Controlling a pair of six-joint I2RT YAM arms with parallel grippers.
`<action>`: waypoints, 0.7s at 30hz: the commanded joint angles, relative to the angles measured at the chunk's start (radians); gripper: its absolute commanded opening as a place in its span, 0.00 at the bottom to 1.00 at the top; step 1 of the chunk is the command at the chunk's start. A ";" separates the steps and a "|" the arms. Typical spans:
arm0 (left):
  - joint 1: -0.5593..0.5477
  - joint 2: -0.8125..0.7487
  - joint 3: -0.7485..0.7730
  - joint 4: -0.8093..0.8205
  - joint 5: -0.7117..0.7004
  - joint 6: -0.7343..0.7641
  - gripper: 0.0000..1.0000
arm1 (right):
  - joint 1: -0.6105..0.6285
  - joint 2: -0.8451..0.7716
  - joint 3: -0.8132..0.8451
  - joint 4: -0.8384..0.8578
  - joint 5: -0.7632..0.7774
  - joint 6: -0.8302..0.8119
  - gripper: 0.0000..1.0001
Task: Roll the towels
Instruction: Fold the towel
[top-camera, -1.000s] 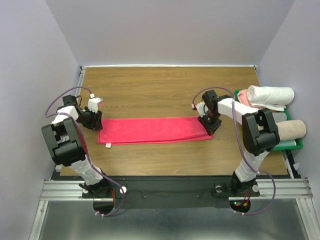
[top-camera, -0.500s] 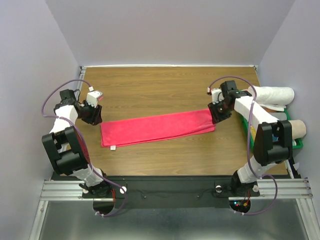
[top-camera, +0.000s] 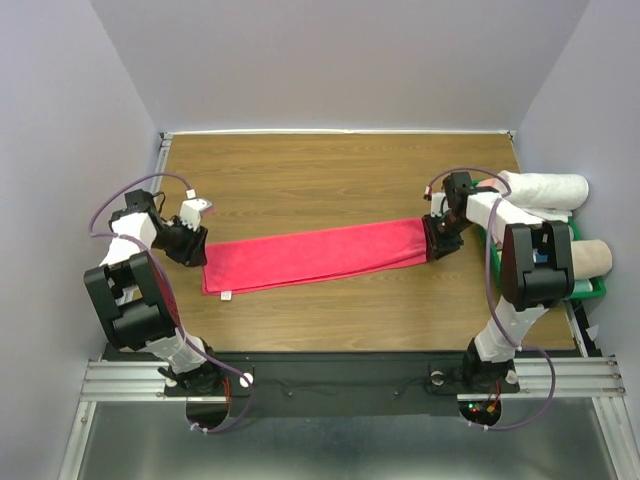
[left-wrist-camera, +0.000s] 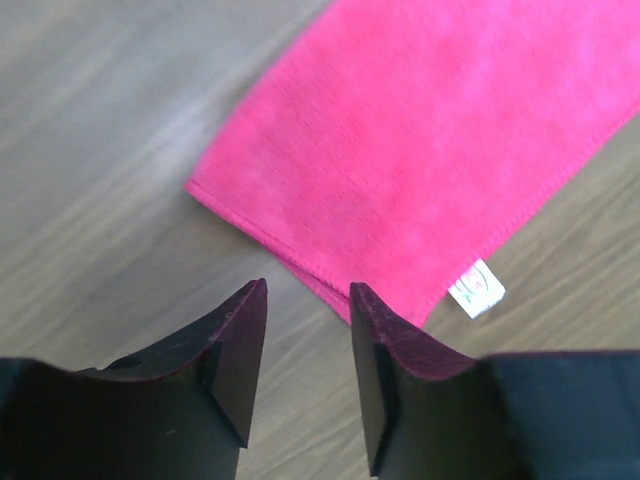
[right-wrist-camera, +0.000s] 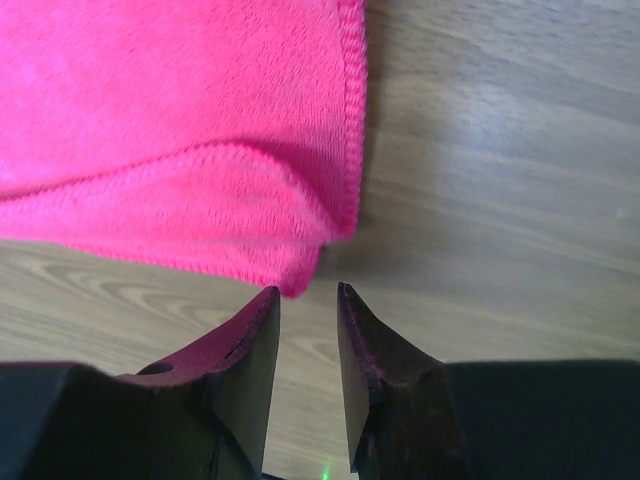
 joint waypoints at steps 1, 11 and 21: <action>0.010 -0.030 -0.034 -0.134 0.022 0.105 0.53 | -0.002 0.023 -0.010 0.052 -0.027 0.039 0.35; 0.010 -0.133 -0.176 -0.111 -0.038 0.223 0.59 | -0.013 0.051 -0.022 0.067 -0.067 0.064 0.24; 0.001 -0.308 -0.268 -0.131 -0.107 0.547 0.65 | -0.022 0.045 -0.024 0.066 -0.077 0.069 0.01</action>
